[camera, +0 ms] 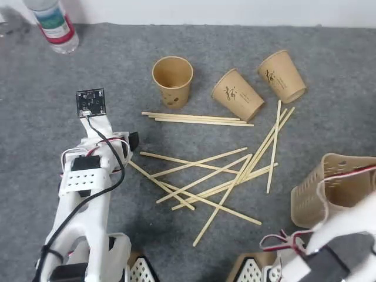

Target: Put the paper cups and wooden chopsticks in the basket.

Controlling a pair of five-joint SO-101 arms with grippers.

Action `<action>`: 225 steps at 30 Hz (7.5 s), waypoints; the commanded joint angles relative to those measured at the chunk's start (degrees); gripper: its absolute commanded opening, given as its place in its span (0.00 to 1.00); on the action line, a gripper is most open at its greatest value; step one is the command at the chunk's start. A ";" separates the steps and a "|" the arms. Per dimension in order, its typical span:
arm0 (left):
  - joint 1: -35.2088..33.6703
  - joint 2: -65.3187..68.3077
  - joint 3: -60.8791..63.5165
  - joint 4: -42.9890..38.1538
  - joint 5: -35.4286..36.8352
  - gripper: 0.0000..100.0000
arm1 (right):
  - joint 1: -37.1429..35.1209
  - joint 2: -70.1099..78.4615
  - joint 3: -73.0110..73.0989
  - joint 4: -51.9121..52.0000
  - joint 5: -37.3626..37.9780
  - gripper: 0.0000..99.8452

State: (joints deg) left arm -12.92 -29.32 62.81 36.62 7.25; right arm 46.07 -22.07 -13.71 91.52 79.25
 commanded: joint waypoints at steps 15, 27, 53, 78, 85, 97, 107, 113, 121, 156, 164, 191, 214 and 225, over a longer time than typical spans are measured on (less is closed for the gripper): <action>-0.26 0.70 0.48 -0.44 0.35 0.26 | 1.54 -0.75 -3.16 10.59 28.40 0.21; -0.44 0.70 0.57 -0.44 0.35 0.26 | 2.68 8.66 -3.16 10.95 30.15 0.21; -0.44 0.70 0.57 -0.44 0.35 0.26 | -3.38 22.64 2.02 4.00 18.81 0.01; -0.53 0.70 0.57 -0.35 0.44 0.26 | -12.00 25.71 -2.02 -7.78 -36.66 0.01; -0.53 0.70 0.57 -0.35 0.62 0.26 | -10.24 25.63 -11.08 -1.36 -39.30 0.10; -0.53 0.70 0.57 -0.26 0.62 0.26 | -10.33 25.63 -30.77 9.89 -36.22 0.24; -0.35 0.70 0.66 -0.35 0.62 0.26 | -16.22 22.46 -36.40 11.12 -38.24 0.24; -0.53 0.70 0.66 -0.26 0.62 0.26 | -39.87 18.07 -35.96 10.33 -45.01 0.24; -0.53 0.70 0.66 -0.35 0.62 0.26 | -54.11 35.30 -34.37 -4.18 -53.98 0.24; -0.18 0.70 0.75 -1.32 0.79 0.26 | -46.73 85.85 -68.13 -17.45 -46.59 0.25; -0.18 0.70 0.75 -1.32 0.79 0.26 | -44.70 84.18 -68.13 -17.19 -45.19 0.25; -0.18 0.70 0.75 -1.32 0.79 0.26 | -46.11 88.75 -58.46 -41.19 -46.77 0.25; -0.18 0.70 0.75 -1.32 0.79 0.26 | -38.73 88.13 -79.38 0.84 -37.10 0.25; -0.26 0.70 0.75 -1.32 0.79 0.26 | -31.43 84.00 -82.81 10.95 -37.10 0.25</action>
State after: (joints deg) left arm -12.92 -29.32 63.16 35.47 7.25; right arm 10.81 66.37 -95.03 100.31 41.36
